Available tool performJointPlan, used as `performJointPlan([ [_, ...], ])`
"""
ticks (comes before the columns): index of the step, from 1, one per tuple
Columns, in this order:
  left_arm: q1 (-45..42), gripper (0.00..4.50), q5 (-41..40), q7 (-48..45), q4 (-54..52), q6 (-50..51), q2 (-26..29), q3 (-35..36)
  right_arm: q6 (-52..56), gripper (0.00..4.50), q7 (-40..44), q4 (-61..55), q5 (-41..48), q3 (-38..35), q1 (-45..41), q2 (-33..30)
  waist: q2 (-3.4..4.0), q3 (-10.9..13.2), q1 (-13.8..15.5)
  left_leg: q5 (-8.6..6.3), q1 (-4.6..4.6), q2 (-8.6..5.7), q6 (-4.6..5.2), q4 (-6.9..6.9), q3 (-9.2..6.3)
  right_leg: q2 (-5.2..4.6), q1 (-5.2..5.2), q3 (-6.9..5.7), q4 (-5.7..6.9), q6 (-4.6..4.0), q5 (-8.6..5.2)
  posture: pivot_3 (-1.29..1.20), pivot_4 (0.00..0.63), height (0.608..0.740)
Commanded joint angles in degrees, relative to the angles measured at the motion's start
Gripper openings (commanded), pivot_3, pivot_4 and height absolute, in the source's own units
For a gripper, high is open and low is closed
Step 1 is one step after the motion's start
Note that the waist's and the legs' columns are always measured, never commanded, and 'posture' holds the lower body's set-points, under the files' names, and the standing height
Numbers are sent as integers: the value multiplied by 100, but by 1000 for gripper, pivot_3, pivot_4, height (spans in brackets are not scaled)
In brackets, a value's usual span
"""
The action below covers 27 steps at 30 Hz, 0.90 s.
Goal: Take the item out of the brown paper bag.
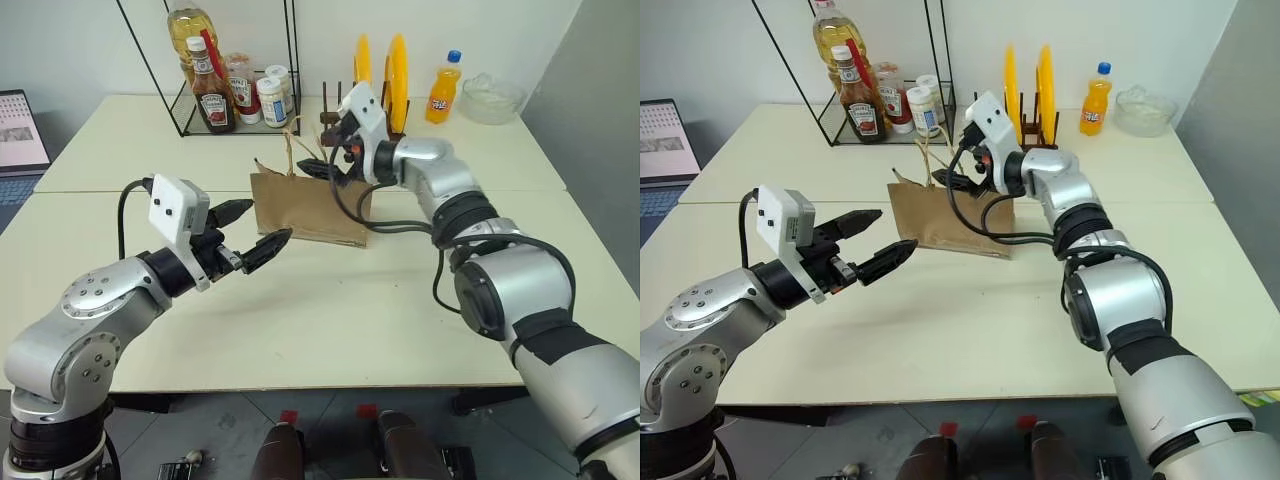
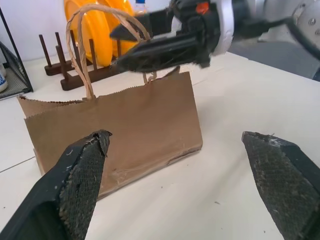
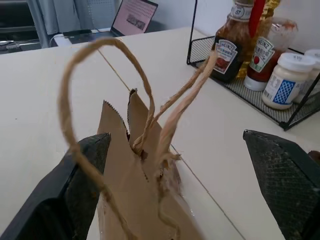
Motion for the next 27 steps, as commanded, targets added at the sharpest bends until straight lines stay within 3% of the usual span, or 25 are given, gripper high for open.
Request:
performJointPlan([
  [1, -75, 4500, 102, -158, 49, -191, 108, 94, 406, 4449, 437, -1011, 151, 85, 344, -265, -1, -1, 4, 0, 1, 0, 0, 0, 0, 0, 1, 0, 1, 0, 0, 0, 150, 740],
  [7, -93, 4500, 239, -301, 288, -292, 127, 116, 2082, 4449, 684, -4448, 677, 178, 2169, -949, -1, -1, 44, 0, -2, 0, 0, 2, -2, -1, 1, -1, 1, 0, 0, 0, 150, 740],
  [10, -195, 4500, 332, -293, 511, -329, 144, 183, 2979, 4449, 12, -6063, 986, -98, 2982, -980, -1, -1, 47, 0, -3, 0, 0, 3, -3, -1, -1, 0, 3, 0, 0, 0, 150, 740],
  [15, -977, 4500, 1110, -476, 1662, -844, 326, -150, 3496, 4449, -1896, -8141, 754, -267, 4207, -292, 0, -1, 29, 0, 8, 5, 0, 2, -6, 9, -1, 1, 15, 1, -1, 0, 150, 740],
  [22, -3330, 4500, 2857, -1096, 5124, -2736, 173, -1259, 3345, 4449, -3642, -9433, 5, 100, 5676, 294, -9, -6, 159, 3, 0, -6, -5, 4, -5, 2, 2, -3, 1, 3, 0, 0, 150, 740],
  [27, -5050, 4500, 3926, -1231, 8070, -4303, -337, -1838, 3327, 4449, -3957, -9838, -102, 282, 6349, 266, -11, -7, 179, 3, -8, -6, -5, 1, -4, 3, -2, -5, -8, 2, 0, 0, 150, 740],
])
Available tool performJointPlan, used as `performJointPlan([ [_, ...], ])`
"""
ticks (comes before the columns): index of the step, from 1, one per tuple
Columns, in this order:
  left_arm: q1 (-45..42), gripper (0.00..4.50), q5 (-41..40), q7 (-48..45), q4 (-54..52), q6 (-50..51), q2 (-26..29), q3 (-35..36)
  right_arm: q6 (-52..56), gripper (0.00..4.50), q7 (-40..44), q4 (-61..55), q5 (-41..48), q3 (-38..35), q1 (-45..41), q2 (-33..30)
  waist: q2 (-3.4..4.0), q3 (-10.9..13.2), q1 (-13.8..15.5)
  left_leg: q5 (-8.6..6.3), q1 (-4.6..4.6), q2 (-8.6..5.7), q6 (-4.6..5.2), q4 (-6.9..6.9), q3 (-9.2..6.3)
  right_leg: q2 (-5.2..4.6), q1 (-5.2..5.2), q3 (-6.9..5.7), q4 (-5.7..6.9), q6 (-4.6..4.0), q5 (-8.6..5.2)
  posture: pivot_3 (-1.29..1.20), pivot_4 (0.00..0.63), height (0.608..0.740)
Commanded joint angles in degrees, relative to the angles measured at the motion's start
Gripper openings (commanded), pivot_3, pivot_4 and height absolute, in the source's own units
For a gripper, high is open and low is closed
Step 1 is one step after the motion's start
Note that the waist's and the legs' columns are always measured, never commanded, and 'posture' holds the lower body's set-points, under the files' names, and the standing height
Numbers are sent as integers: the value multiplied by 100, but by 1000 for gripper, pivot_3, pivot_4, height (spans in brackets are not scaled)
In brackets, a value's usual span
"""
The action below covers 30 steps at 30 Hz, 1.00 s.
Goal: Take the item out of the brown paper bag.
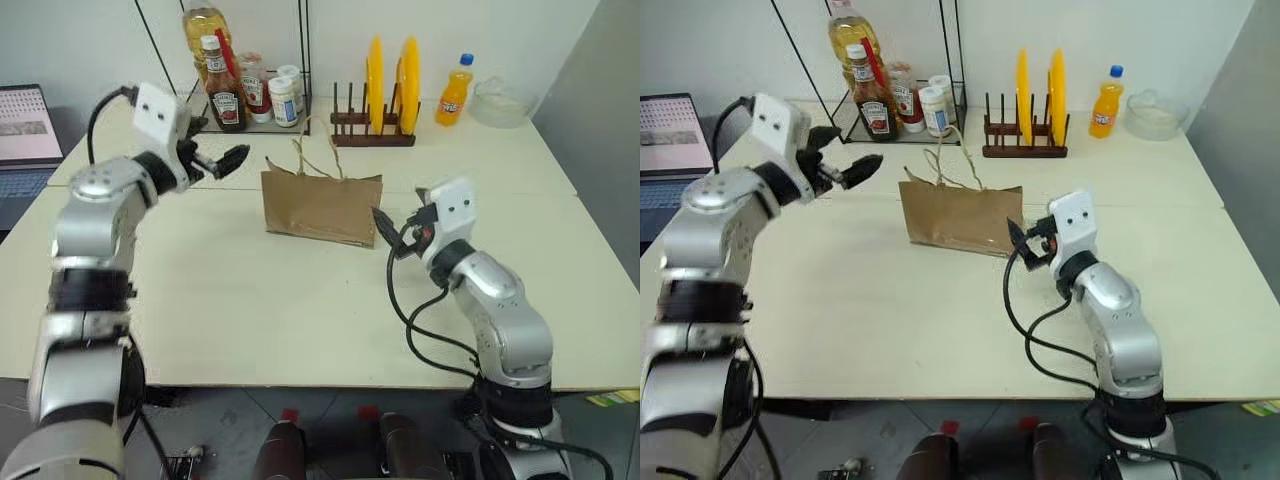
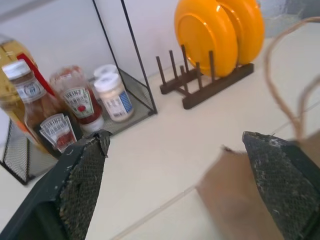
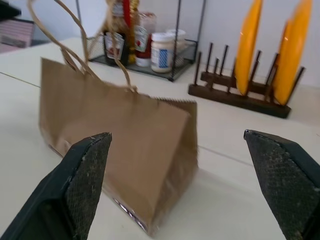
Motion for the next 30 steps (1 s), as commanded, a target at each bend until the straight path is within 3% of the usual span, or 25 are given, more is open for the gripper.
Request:
performJointPlan([
  [1, -874, 4500, 712, 31, 1576, -1061, -257, -296, -93, 4449, -208, -525, -37, 39, 174, -20, 0, 0, -3, 0, -3, -1, 1, 1, 0, -1, 0, -1, 0, 0, 0, 0, 150, 740],
  [8, -1722, 4500, 1615, 187, 3218, -1803, -677, -693, 13, 4449, -336, -772, 55, -15, 528, -104, -2, 1, -112, -1, -2, 0, 2, 0, -3, 1, -2, 0, 6, 1, 0, 0, 150, 740],
  [14, -1799, 4500, 1992, -443, 3416, -1866, -559, -824, 79, 4449, -426, -743, 171, -152, 570, -126, -2, 1, -150, 0, 0, 1, 3, 0, -4, 3, -2, 0, 10, 1, -1, 0, 150, 740],
  [18, -1704, 4500, 1998, -1338, 3252, -1762, -391, -815, 41, 4449, -430, -595, 262, -208, 506, -123, -2, 1, -156, 0, 0, 1, 3, 0, -4, 3, -2, 0, 10, 1, -1, 0, 150, 740],
  [22, -1377, 4500, 1910, -2178, 2708, -1595, -253, -830, -61, 4449, -416, -350, 366, -266, 382, -165, -2, 1, -157, 0, 0, 1, 3, 0, -3, 2, -2, 1, 11, 1, -1, 0, 150, 740],
  [25, -754, 4500, 1673, -2899, 1566, -1129, -122, -824, -136, 4449, -357, -140, 444, -348, 238, -225, -1, 1, -171, 1, 1, 2, 3, -1, -2, 2, -1, 3, 13, 1, -1, 0, 150, 740],
  [30, 494, 4500, 1364, -3056, -761, 6, 131, -666, -225, 4449, -274, 120, 571, -379, 91, -345, -1, 1, -176, 1, 0, 7, 3, 1, -6, 3, -1, 1, 16, 0, 0, 0, 150, 740],
])
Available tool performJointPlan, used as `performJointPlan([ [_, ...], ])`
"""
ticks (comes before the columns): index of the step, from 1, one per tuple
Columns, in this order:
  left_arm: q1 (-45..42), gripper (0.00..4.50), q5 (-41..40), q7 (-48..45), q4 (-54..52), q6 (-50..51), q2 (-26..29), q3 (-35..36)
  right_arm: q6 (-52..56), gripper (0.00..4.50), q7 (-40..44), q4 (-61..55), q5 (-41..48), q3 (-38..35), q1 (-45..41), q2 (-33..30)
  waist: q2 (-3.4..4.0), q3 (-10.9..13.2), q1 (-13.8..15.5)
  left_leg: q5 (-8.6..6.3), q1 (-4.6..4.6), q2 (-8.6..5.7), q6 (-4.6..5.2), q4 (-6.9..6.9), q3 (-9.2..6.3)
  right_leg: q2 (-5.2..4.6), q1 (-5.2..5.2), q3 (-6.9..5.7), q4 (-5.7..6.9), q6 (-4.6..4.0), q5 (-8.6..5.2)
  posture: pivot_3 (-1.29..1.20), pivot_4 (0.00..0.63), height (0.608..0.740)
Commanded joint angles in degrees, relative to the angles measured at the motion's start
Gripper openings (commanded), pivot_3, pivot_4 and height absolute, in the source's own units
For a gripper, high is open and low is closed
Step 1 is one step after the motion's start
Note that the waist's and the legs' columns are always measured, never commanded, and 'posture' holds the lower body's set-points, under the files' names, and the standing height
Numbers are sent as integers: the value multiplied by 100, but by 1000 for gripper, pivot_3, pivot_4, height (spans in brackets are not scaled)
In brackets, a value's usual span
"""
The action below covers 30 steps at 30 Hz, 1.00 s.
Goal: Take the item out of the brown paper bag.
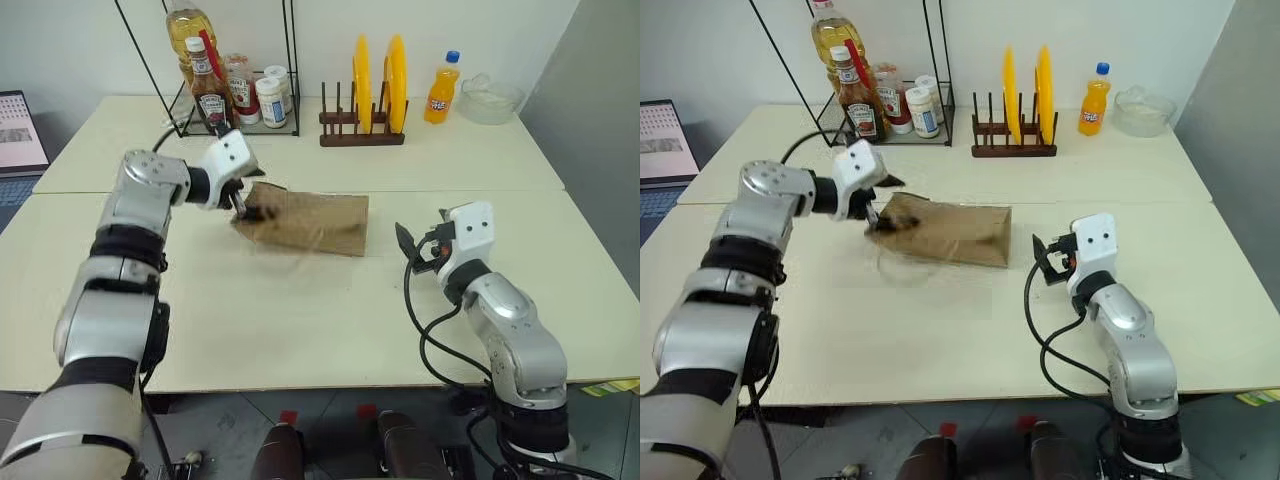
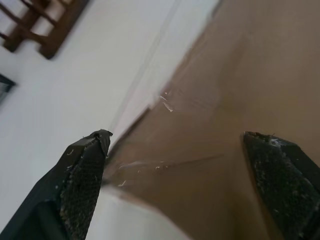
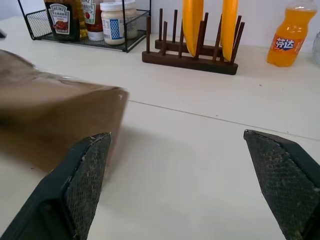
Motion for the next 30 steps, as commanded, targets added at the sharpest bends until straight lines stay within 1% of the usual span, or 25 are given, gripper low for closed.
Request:
performJointPlan([
  [1, 681, 4500, -303, -68, -1786, 873, 259, 178, -178, 4449, 96, 17, 122, -67, -167, -90, 0, 0, 2, 0, 1, -1, 0, 1, 0, -1, 0, 1, 2, 0, 0, 0, 150, 740],
  [5, 1587, 4500, -578, 61, -3510, 1850, 529, 377, -205, 4449, 161, 116, 170, -64, -187, -152, 1, -1, 5, 0, 3, -1, 0, 2, 0, -1, 3, 2, 4, 0, 0, 0, 150, 740],
  [7, 1918, 4500, -696, 116, -4168, 2268, 710, 493, -215, 4449, 182, 146, 191, -44, -175, -176, 1, -1, 6, 0, 4, -1, 0, 2, 0, -1, 3, 2, 6, 0, 0, 0, 150, 740],
  [10, 2210, 4500, -899, 95, -4840, 2565, 1028, 655, -232, 4449, 198, 171, 227, -30, -163, -204, 0, 0, 21, 0, 4, -1, 1, 2, 0, -1, 3, 2, 6, 0, 0, 0, 150, 740],
  [13, 2330, 4500, -1188, -88, -5198, 2485, 1371, 828, -255, 4449, 261, 219, 273, -25, -181, -255, 0, 0, 24, 0, 4, -1, 1, 2, 1, 0, 3, 3, 4, 0, 0, 0, 150, 740],
  [15, 2426, 4500, -1365, -266, -5258, 2046, 1523, 961, -281, 4449, 350, 260, 305, 0, -195, -323, 0, 0, 27, 0, 5, 0, 1, 1, 2, 0, 3, 3, 3, 0, -1, 0, 150, 740],
  [16, 2497, 4500, -1479, -377, -5310, 1993, 1611, 1017, -296, 4449, 422, 275, 326, 19, -198, -376, 0, 0, 28, 0, 4, 0, 1, 1, 2, 0, 3, 2, 2, 0, -1, 0, 150, 740],
  [19, 3163, 4500, -1715, -947, -5608, 1478, 2011, 1100, -343, 4449, 863, 294, 448, 99, -175, -684, 2, 0, 22, -1, 7, 0, 1, 0, 7, 0, 3, 5, -1, 0, -1, 0, 150, 740],
  [22, 3778, 4500, -1742, -1171, -5769, 921, 2205, 1106, -368, 4449, 1141, 292, 552, 101, -147, -924, 3, 2, 27, -1, 8, 2, 2, -3, 9, 1, 2, 5, -2, -5, -3, 0, 150, 740],
  [25, 4293, 4500, -1550, -1173, -5615, 172, 2172, 1040, -397, 4449, 1357, 330, 632, 90, -141, -1124, 3, 2, 38, -1, 9, 5, 2, -1, 8, 3, 3, 5, -1, -5, -4, 0, 150, 740],
  [30, 4653, 4500, -1345, -1037, -5368, -641, 2004, 818, -407, 4449, 1502, 358, 687, 98, -145, -1259, 3, 1, 39, -1, 7, 5, 3, 0, 8, 3, 5, 5, -4, -4, -4, 0, 150, 740],
])
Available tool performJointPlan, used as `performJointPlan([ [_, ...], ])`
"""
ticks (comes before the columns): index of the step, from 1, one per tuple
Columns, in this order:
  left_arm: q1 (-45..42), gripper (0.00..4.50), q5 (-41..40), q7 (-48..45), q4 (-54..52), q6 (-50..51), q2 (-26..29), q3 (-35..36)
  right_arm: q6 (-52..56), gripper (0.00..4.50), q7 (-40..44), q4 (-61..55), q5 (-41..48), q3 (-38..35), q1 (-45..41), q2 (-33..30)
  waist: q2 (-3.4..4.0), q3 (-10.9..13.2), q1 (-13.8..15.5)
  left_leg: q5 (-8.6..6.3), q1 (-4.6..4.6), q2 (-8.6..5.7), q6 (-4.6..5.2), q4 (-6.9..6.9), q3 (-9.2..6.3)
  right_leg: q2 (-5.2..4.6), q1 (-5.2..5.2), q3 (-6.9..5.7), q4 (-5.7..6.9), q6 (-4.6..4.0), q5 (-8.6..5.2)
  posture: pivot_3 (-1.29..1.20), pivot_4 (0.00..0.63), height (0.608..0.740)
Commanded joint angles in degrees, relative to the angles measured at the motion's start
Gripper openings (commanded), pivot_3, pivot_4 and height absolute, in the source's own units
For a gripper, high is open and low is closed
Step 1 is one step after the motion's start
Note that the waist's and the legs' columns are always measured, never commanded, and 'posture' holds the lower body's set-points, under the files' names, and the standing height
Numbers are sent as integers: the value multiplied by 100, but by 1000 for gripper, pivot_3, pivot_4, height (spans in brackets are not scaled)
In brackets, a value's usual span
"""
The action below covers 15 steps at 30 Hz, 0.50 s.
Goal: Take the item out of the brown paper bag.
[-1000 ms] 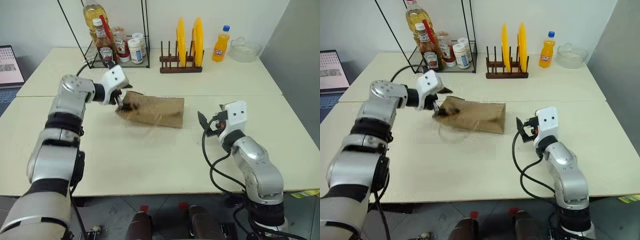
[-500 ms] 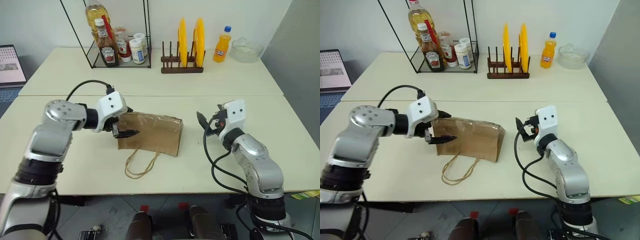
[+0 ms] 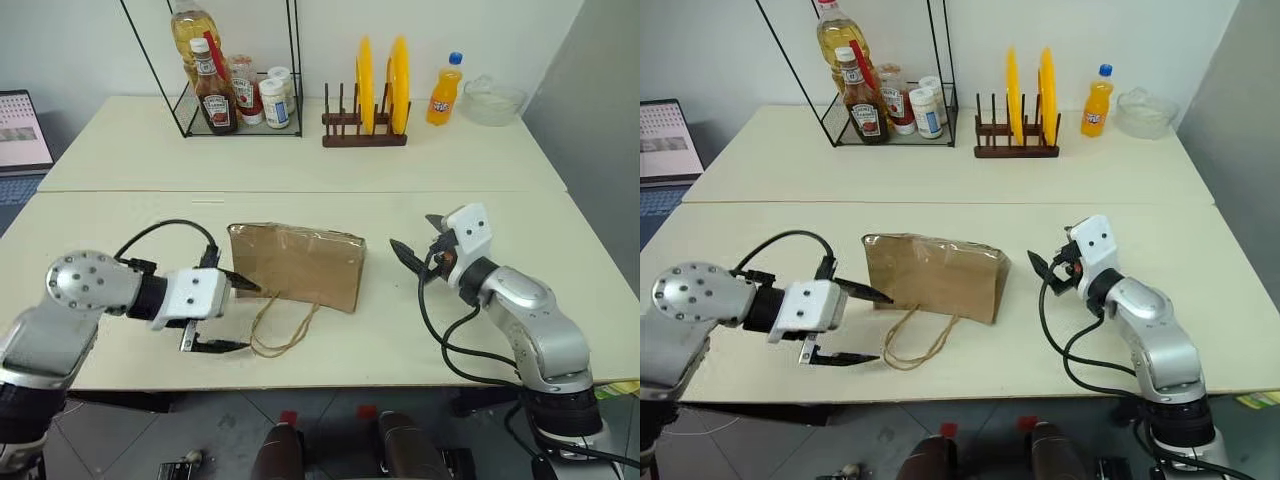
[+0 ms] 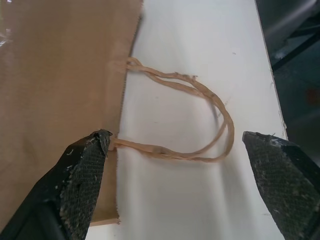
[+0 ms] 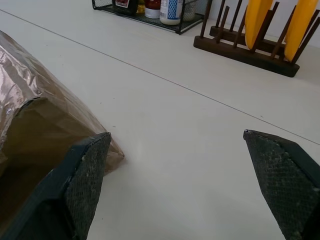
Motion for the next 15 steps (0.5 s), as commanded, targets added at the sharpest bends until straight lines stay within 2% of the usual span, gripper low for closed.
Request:
performJointPlan([
  [1, 52, 4500, 133, 113, 99, -525, -91, -133, -117, 4449, 115, -114, 113, -18, -5, -74, 0, 0, 0, 0, 0, 0, 0, 0, 0, 0, 0, 0, 0, 0, 0, 0, 150, 740],
  [12, -258, 4500, 810, 749, 854, -1476, -739, -765, -55, 4449, 148, -366, 180, 88, 223, -212, 0, 0, 2, 0, 0, -1, 0, 2, 0, 0, 1, 0, 2, 0, 0, 0, 150, 740],
  [15, -390, 4500, 715, 914, 961, -1354, -996, -837, -60, 4449, 166, -392, 184, 80, 253, -264, 0, 0, 3, 0, 1, -1, 0, 1, 0, 0, 1, 0, 2, 0, 0, 0, 150, 740],
])
